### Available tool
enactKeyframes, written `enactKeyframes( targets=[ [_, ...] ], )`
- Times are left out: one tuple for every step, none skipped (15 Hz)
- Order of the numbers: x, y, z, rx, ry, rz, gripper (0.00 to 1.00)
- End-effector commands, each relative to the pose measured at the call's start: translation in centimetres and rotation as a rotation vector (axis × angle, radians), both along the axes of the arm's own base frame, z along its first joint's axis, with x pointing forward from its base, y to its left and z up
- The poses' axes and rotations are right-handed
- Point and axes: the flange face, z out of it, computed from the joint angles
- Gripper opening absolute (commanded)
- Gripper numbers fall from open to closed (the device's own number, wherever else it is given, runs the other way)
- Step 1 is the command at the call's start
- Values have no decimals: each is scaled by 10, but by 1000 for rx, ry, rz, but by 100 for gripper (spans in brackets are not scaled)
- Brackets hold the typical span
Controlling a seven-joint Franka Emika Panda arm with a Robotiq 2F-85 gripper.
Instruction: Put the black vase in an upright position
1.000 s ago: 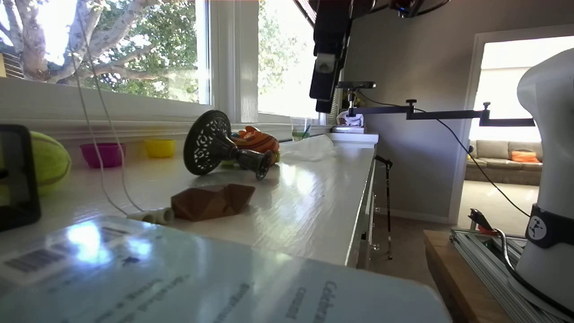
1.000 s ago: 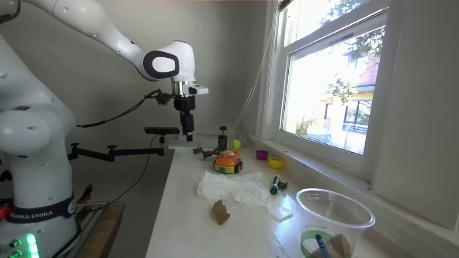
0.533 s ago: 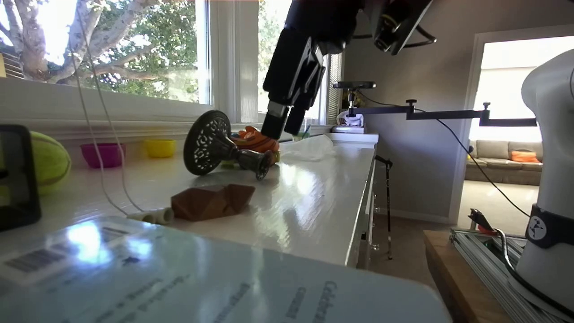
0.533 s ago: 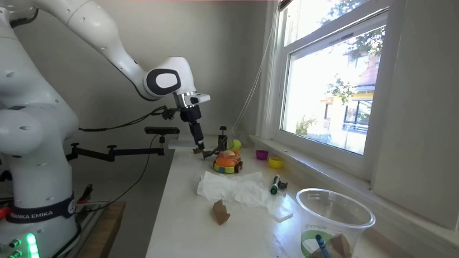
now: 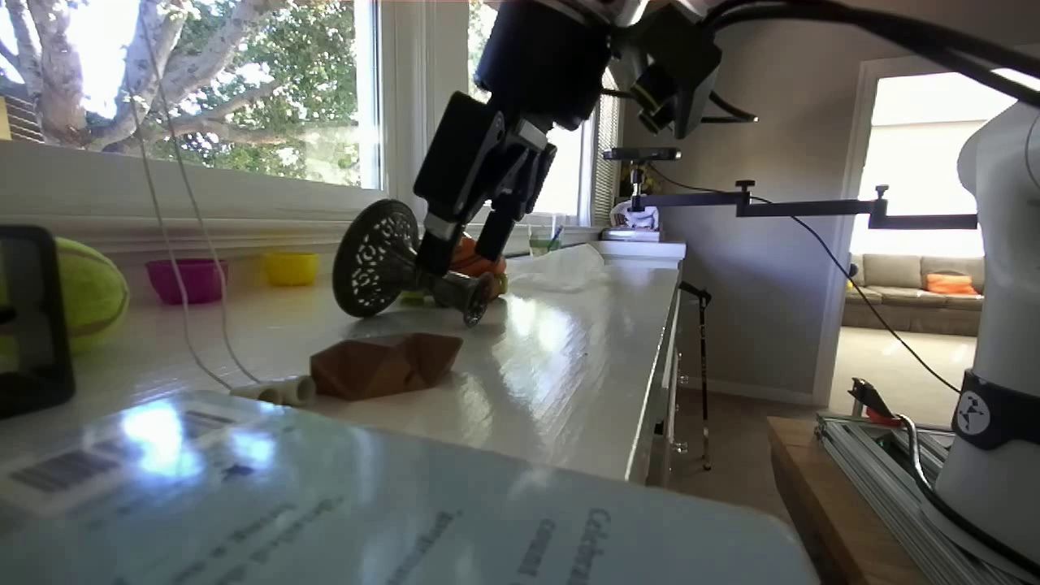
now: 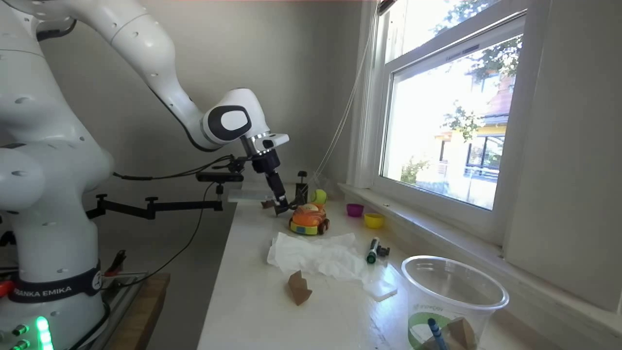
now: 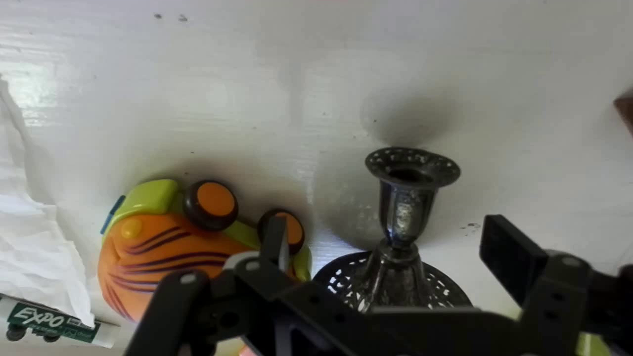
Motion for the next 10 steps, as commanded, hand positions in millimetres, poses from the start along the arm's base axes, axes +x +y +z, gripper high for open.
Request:
enactKeyframes(
  targets=[
    [13, 10, -3, 18, -39, -42, 100],
    [15, 13, -3, 26, -45, -60, 100],
    [17, 16, -3, 33, -52, -77, 100],
    [19, 18, -3, 35, -56, -93, 90],
    [20, 20, -4, 37, -59, -103, 74],
    [21, 22, -4, 38, -62, -112, 68],
    [22, 24, -5, 38, -64, -120, 59],
    [23, 25, -5, 39, -64, -128, 52],
    [23, 26, -6, 39, -65, -131, 44],
    [24, 28, -6, 40, -66, -135, 38]
  ],
)
